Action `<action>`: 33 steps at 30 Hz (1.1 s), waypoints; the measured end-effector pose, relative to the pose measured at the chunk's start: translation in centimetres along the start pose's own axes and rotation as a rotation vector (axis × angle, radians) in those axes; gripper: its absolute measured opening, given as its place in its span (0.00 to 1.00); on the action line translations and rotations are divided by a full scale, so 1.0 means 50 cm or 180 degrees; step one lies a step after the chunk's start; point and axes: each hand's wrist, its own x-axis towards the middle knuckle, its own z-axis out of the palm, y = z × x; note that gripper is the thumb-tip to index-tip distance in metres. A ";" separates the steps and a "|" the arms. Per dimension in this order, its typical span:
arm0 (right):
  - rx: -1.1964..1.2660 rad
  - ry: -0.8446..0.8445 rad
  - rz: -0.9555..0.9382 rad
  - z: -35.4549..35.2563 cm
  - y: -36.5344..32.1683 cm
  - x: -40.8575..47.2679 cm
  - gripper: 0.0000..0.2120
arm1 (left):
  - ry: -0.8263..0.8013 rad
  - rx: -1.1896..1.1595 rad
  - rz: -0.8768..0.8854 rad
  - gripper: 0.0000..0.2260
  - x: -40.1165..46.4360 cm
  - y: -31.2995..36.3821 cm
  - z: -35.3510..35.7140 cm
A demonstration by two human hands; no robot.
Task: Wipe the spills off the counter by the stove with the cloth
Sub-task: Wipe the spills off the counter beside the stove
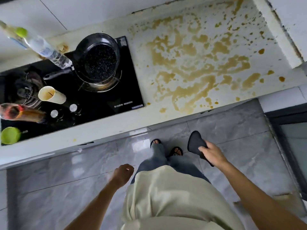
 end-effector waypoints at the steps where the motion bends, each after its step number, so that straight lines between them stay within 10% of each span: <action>1: -0.0074 -0.0036 -0.0035 0.001 -0.017 0.005 0.08 | 0.0021 -0.0081 -0.0021 0.10 0.001 0.003 -0.002; 18: 0.0305 0.0558 -0.1252 -0.026 -0.367 0.007 0.16 | 0.1379 -0.0124 0.1818 0.18 0.062 0.274 -0.218; 27: -0.2498 0.0199 -0.2078 0.172 -0.343 0.160 0.42 | 0.1577 0.0815 0.1970 0.32 0.143 0.292 -0.190; 33: -0.2955 0.0760 -0.2709 0.177 -0.319 0.210 0.30 | 0.1763 0.0801 0.2001 0.32 0.152 0.289 -0.169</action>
